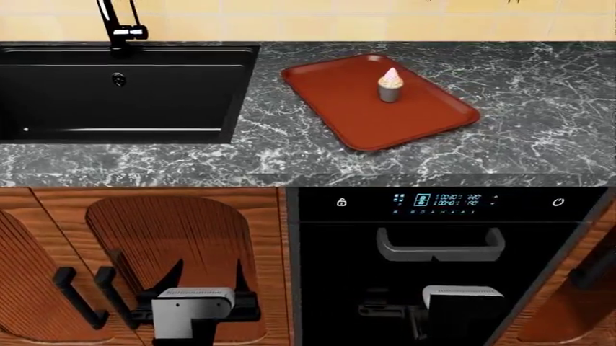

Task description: Move the fresh-baked cupcake off the tray onto the counter, and place the bowl used for mixing into the sink.

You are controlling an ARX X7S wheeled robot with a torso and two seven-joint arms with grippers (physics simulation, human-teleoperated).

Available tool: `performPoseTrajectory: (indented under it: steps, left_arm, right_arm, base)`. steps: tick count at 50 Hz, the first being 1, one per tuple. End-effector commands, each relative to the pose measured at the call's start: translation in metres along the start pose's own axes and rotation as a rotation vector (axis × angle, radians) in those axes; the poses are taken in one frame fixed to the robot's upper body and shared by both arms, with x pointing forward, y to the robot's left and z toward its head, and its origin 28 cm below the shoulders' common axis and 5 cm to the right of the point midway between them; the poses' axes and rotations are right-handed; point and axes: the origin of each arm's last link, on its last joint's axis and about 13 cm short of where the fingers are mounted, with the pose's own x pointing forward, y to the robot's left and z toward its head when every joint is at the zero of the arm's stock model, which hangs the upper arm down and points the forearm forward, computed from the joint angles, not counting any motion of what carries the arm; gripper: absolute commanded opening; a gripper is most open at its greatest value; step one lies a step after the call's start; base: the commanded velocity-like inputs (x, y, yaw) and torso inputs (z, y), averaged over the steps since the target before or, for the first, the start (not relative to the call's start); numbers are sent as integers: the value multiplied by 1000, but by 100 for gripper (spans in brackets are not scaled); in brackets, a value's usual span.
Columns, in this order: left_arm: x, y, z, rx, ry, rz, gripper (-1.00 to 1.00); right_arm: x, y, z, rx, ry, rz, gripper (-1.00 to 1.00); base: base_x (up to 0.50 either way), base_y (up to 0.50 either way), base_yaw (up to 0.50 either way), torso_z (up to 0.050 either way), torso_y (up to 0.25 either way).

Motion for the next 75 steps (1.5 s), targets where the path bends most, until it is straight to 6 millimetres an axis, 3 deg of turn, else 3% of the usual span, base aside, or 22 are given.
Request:
performPoseTrajectory:
  steps: [1,43,50,53,54,56,59,62,64,71,75]
  left_arm:
    - [0,1,2,-10,-8,-2,100]
    - [0,1,1,-13,-5,-9,100]
    - [-5,2,19,-70,49,-10,100]
    - [-14,5,55,-24,4,-75,100]
    - [-16,6,78,-23,2,-80,100]
    - [-24,8,85,-12,11,-125,100]
    - [-30,11,122,-38,-45,-153,100]
    - [-34,14,156,15,-81,-142,100]
    - [-36,15,172,58,-66,-139,100]
    - [-35,21,218,214,-162,-88,100]
    - [-33,22,225,225,-178,-74,100]
  right_arm:
    - [0,0,0,1,-1,1,100]
    - [0,1,0,-1,5,-1,100]
    - [-4,0,7,0,-26,-3,100]
    - [-19,2,47,26,-77,28,100]
    - [-24,2,59,17,-84,43,100]
    - [-40,3,86,15,-84,105,100]
    - [-61,-3,128,25,-52,187,100]
    - [-63,-2,173,-20,-159,294,100]
    - [-71,-7,196,-37,-83,277,100]
    - [-77,-27,251,18,-47,316,100]
    - [-69,-36,258,-27,-33,241,100]
  base:
    - [0,0,0,48,80]
    - [0,0,0,48,76]
    - [0,0,0,2,0]
    - [0,0,0,0,0]
    - [0,0,0,0,0]
    - [0,0,0,0,0]
    - [0,0,0,0,0]
    - [0,0,0,0,0]
    - [0,0,0,0,0]
    - [0,0,0,0,0]
    - [0,0,0,0,0]
